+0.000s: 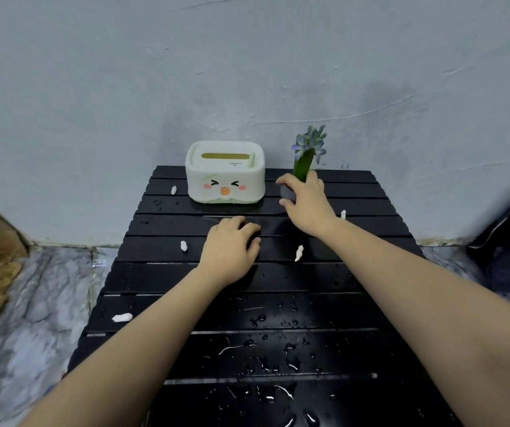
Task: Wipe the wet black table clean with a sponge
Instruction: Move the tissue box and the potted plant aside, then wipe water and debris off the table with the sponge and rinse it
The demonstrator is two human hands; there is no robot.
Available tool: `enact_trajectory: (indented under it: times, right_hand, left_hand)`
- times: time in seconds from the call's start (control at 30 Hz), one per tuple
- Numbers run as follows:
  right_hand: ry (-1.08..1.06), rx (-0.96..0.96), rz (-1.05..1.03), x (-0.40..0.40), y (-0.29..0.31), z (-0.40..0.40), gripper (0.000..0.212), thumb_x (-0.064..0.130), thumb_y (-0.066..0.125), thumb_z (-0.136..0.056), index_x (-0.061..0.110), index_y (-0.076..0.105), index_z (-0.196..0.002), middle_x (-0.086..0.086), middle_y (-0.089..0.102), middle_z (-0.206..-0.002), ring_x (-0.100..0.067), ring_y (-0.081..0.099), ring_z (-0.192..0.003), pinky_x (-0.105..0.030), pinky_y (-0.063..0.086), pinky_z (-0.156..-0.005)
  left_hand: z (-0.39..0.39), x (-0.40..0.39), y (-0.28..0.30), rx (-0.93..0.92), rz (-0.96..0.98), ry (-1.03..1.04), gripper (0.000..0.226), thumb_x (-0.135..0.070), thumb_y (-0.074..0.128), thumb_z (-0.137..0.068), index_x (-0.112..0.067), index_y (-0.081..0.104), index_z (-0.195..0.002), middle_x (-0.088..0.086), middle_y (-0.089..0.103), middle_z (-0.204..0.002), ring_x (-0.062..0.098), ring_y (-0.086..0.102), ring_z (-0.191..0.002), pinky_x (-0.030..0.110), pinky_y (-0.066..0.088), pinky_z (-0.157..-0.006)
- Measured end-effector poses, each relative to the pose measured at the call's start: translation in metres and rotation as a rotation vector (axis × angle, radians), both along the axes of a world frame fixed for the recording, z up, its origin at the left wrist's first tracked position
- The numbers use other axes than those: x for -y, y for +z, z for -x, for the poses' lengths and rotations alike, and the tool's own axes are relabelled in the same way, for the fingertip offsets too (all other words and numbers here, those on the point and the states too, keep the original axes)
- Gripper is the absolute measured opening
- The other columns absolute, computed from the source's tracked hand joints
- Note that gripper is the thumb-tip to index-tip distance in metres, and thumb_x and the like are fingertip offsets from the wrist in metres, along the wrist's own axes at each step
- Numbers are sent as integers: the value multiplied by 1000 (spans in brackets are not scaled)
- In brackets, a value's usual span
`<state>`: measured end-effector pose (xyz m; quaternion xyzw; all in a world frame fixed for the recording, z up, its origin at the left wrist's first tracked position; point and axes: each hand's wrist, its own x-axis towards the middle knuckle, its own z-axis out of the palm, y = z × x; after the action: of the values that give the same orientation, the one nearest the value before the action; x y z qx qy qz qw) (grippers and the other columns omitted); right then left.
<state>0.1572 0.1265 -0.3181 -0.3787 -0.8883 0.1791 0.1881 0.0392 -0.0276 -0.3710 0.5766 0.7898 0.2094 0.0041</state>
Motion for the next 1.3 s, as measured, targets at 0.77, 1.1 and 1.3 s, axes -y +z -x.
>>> enact_trajectory:
  times: [0.77, 1.1, 1.3]
  right_hand:
    - [25, -123, -16, 42, 13, -35, 45, 33, 67, -90, 38, 56, -133, -10, 15, -161, -26, 6, -148, -44, 18, -119]
    - [144, 171, 99, 169, -1, -146, 53, 52, 51, -95, 36, 42, -145, -5, 17, -163, -23, 9, -150, -48, 14, -119]
    - [108, 316, 96, 211, -25, -194, 63, 56, 37, -98, 32, 25, -154, -5, 6, -165, -21, -1, -152, -45, 2, -122]
  left_hand:
    - [15, 25, 47, 42, 8, -78, 34, -37, 50, -96, -29, 60, -127, 0, 54, -138, 22, 46, -128, 39, 40, -104]
    - [-20, 170, 82, 119, -22, 57, 44, -46, 45, -97, -32, 49, -138, 2, 44, -149, 21, 35, -141, 42, 30, -115]
    - [-57, 263, 41, 213, 168, 309, 66, -56, 35, -97, -21, 25, -152, 10, 19, -160, 27, 13, -149, 46, 15, -120]
